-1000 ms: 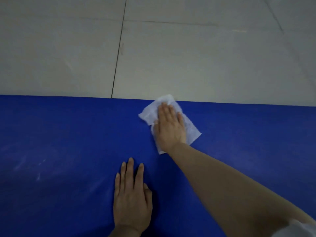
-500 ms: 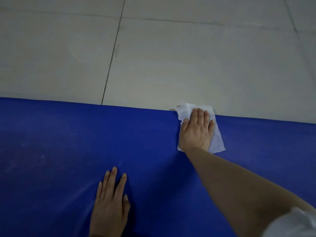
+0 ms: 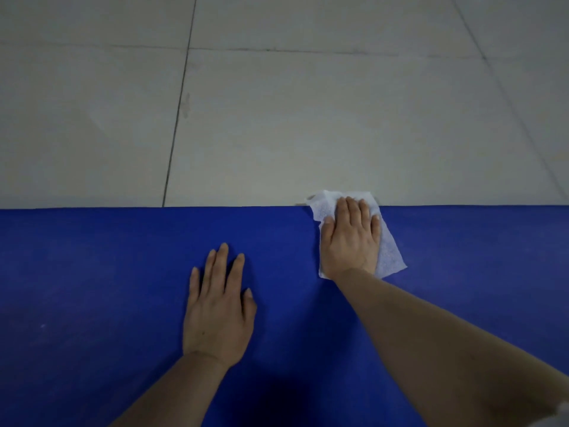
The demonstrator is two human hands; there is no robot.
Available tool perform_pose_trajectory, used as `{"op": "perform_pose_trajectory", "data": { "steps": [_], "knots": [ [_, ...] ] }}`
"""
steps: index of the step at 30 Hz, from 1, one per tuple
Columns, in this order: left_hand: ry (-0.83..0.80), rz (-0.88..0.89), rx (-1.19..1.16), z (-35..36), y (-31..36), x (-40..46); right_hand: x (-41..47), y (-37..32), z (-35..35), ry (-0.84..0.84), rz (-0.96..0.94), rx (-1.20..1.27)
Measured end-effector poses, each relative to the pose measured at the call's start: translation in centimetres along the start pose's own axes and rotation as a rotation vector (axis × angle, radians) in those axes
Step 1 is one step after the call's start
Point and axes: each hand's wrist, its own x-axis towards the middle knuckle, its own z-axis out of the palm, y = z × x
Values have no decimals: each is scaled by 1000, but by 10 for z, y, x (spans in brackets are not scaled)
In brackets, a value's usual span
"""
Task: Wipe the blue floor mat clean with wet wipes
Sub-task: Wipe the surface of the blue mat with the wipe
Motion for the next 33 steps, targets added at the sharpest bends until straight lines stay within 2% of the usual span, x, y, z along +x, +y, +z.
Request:
{"op": "perform_pose_trajectory", "data": {
  "steps": [17,25,33],
  "knots": [
    [89,56,-96,3,-6,-6,1,0,2,53,-18,20],
    [100,38,7,4,-15,-39,0,-1,1,50,-26,12],
    [87,40,5,7,-15,-34,-10,-24,-4,-51,66,-13]
  ]
}}
